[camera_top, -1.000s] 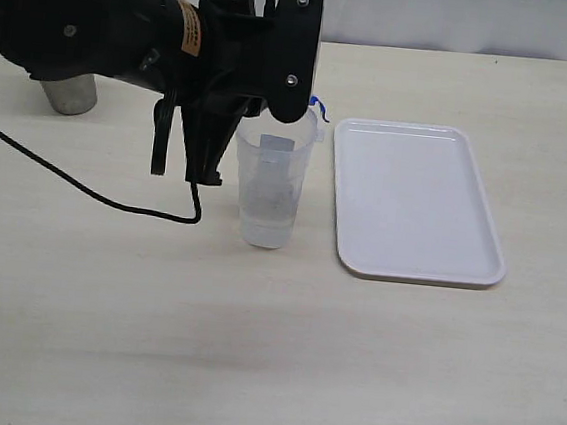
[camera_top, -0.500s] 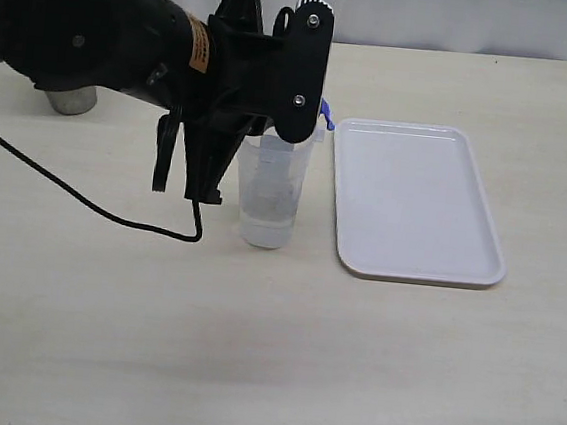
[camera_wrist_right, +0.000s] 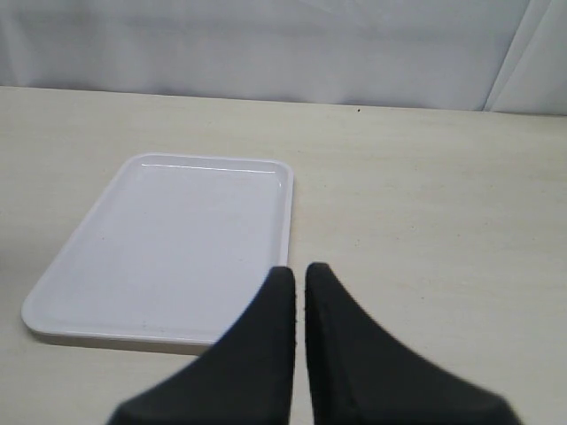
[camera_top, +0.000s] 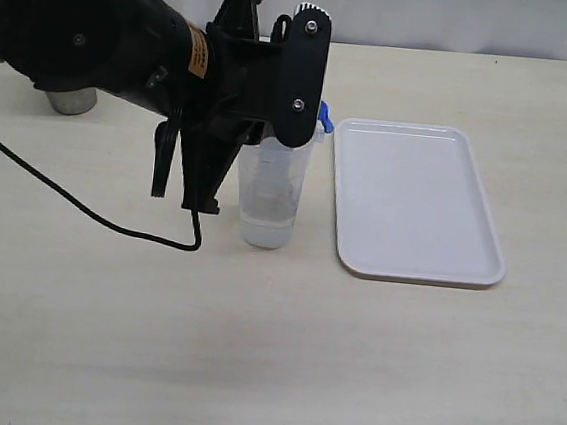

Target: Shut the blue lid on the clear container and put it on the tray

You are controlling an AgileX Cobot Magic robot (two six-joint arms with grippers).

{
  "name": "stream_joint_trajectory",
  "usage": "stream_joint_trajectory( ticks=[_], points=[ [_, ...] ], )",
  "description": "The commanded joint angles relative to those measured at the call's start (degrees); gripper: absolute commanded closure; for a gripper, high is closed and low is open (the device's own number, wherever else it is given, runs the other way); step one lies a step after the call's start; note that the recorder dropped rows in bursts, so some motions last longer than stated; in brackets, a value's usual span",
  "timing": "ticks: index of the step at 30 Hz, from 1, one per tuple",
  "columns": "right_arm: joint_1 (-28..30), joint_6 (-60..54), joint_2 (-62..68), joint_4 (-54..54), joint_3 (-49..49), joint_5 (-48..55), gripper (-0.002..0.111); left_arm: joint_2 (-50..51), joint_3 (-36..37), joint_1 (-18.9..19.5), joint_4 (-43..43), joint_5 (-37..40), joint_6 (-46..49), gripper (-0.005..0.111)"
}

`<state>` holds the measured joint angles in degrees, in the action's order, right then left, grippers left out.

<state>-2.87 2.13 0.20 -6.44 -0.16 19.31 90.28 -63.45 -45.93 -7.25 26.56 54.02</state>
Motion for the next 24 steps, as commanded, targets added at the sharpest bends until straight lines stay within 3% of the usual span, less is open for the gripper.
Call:
stream_joint_trajectory(
  ticks=[1,24],
  points=[
    [0.18,0.05,-0.2,0.19,0.16,0.09,0.104,-0.42,0.02,-0.1,2.13,0.71,-0.37,0.107],
    [0.18,0.05,-0.2,0.19,0.16,0.09,0.104,-0.56,0.02,-0.1,4.8,2.41,-0.29,0.107]
  ],
)
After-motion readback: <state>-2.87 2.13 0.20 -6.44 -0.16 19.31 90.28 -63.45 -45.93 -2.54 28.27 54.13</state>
